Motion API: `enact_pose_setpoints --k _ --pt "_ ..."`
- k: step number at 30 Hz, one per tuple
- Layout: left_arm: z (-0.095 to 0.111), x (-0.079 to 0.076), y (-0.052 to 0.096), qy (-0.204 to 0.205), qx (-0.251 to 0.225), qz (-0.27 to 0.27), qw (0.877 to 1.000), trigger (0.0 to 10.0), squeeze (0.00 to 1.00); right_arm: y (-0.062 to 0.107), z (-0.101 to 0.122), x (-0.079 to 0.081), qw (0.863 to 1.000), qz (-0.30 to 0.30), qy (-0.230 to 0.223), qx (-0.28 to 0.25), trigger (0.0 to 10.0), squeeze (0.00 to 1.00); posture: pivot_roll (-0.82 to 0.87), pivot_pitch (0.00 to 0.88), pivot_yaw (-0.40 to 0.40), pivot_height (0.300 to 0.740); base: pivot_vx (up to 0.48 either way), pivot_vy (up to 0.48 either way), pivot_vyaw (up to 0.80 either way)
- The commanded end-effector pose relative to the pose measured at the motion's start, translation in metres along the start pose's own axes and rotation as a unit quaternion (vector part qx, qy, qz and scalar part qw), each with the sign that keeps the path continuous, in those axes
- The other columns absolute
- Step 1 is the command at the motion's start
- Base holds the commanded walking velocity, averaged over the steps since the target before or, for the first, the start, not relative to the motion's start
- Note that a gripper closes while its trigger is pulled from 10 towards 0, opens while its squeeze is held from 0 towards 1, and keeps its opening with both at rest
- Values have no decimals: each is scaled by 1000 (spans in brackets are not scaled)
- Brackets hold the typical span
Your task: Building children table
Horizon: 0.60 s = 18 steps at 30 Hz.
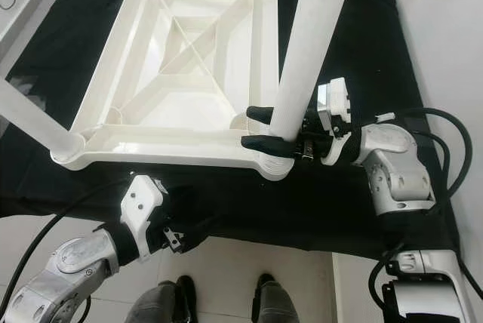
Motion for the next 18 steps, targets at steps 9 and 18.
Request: enact_pose_setpoints --k 9,18 --pt "-6 -1 2 3 14 2 1000 10000 0 -11 -17 13 999 29 -26 21 10000 0 105 333 46 740 0 0 0" --pt "-6 0 2 2 14 2 1000 10000 0 -11 -18 41 994 98 -31 23 10000 0 106 336 46 740 0 0 0"
Point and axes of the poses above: a point about 5 cm out from each wrist's last joint towards the gripper, its own y axis pointing back from the gripper into the wrist, its own z axis along the axis of the wrist's last joint, x = y × z, the point moved 5 cm from there along -y, pointing out of the wrist towards the gripper, and after that the axes turned 15 degrees about y, right-handed, at the moved point
